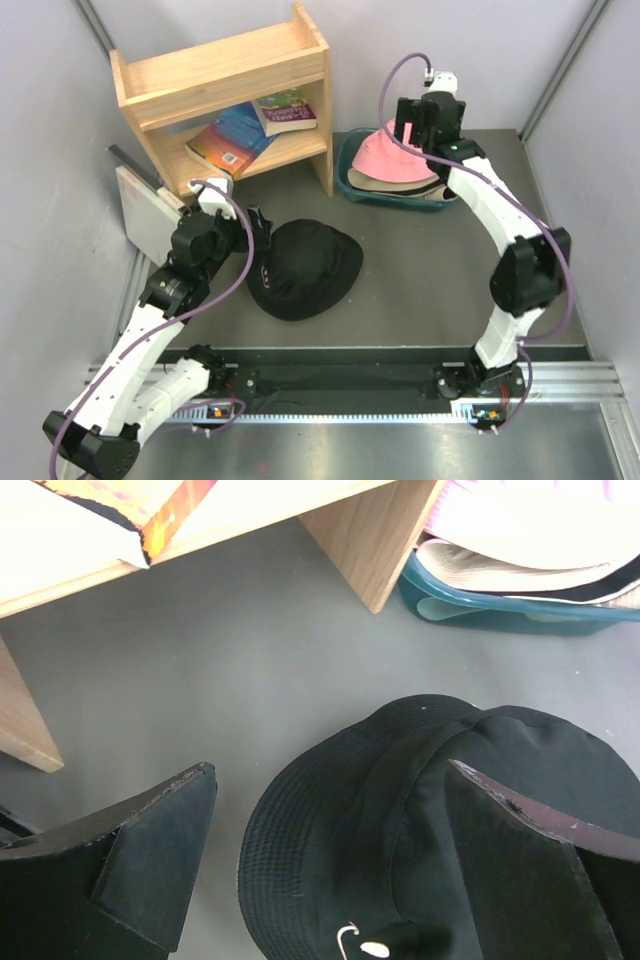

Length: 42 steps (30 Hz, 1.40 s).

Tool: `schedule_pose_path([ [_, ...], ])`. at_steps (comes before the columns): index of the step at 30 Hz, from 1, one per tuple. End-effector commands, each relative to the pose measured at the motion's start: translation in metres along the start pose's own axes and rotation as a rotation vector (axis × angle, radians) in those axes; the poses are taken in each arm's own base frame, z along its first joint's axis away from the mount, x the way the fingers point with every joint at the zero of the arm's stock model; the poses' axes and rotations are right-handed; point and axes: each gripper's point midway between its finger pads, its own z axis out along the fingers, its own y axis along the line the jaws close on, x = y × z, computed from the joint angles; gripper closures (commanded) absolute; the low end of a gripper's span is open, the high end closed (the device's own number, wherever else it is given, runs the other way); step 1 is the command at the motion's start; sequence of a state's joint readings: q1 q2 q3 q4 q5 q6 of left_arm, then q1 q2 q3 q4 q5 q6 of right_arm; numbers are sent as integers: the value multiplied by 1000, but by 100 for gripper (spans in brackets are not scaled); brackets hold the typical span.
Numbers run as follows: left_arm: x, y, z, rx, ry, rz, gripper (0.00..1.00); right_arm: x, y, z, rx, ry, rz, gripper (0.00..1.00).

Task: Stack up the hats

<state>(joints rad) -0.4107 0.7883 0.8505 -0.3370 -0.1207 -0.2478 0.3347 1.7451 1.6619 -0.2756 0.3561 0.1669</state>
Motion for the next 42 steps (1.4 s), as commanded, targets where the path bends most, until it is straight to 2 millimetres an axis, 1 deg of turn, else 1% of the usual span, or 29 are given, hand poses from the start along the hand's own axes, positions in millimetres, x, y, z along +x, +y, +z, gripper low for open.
schedule_pose_path([
  [1, -11, 8, 2, -32, -48, 8, 1, -20, -14, 54, 76, -83, 22, 0],
  [2, -13, 10, 1, -38, -54, 6, 1, -26, -16, 62, 84, -98, 41, 0],
  [3, -14, 10, 0, -40, -59, 7, 1, -24, -23, 71, 99, -96, 51, 2],
  [4, -14, 13, 1, -45, -62, 4, 1, -9, -26, 88, 112, -69, 51, 5],
  [5, -15, 14, 1, -49, -66, 2, 1, -15, -27, 93, 115, -85, 70, 6],
  [6, -14, 14, 1, -46, -63, 2, 1, -5, -32, 106, 124, -70, 73, 8],
  [8, -13, 17, 2, -55, -59, 0, 1, -10, -37, 114, 128, -100, 87, 13],
  [15, -15, 28, 6, -73, -55, -14, 1, 1, -45, 142, 120, -108, 80, 27],
  [18, -16, 37, 7, -81, -59, -32, 1, 0, -45, 148, 110, -114, 70, 47],
  [19, -16, 36, 8, -72, -57, -40, 1, 0, -44, 149, 107, -116, 68, 62],
  [21, -17, 39, 8, -72, -59, -51, 1, -2, -43, 148, 101, -122, 52, 72],
  [22, -17, 38, 8, -70, -60, -56, 1, -8, -42, 147, 97, -134, 51, 86],
  [24, -18, 39, 8, -71, -62, -58, 1, -15, -43, 142, 92, -146, 35, 98],
  [26, -18, 39, 7, -72, -65, -57, 1, -26, -42, 134, 79, -159, 26, 100],
  [27, -18, 39, 7, -72, -66, -58, 1, -40, -39, 123, 60, -180, 30, 100],
  [29, -19, 39, 6, -71, -70, -60, 1, -52, -33, 107, 33, -188, 28, 100],
  [30, -20, 39, 5, -69, -71, -60, 1, -79, -30, 83, 10, -238, 36, 100],
  [31, -21, 38, 4, -66, -77, -61, 1, -76, -28, 74, -1, -233, 25, 100],
  [32, -23, 38, 2, -64, -84, -62, 1, -86, -17, 60, -26, -261, 24, 100],
  [33, -23, 37, 2, -64, -87, -62, 1, -114, -14, 26, -48, -325, 37, 100],
  [34, -25, 37, 0, -62, -95, -62, 1, -112, -10, 16, -60, -324, 24, 100],
  [35, -26, 37, -1, -60, -101, -62, 1, -118, 1, -2, -89, -343, 22, 100],
  [36, -29, 36, -4, -56, -111, -62, 1, -140, 2, -35, -105, -396, 35, 100],
  [37, -30, 36, -5, -55, -116, -63, 1, -135, 8, -46, -121, -393, 24, 100],
  [38, -32, 35, -5, -54, -121, -63, 1, -152, 16, -80, -158, -442, 36, 100],
  [39, -34, 35, -8, -52, -132, -61, 1, -145, 21, -89, -174, -434, 30, 100],
  [40, -35, 35, -9, -52, -135, -61, 1, -147, 27, -104, -195, -446, 31, 100],
  [41, -35, 29, -9, -17, -132, -59, 1, -155, 37, -133, -240, -477, 39, 100],
  [42, -37, 27, -10, -7, -143, -54, 1, -147, 42, -141, -250, -464, 35, 100],
])
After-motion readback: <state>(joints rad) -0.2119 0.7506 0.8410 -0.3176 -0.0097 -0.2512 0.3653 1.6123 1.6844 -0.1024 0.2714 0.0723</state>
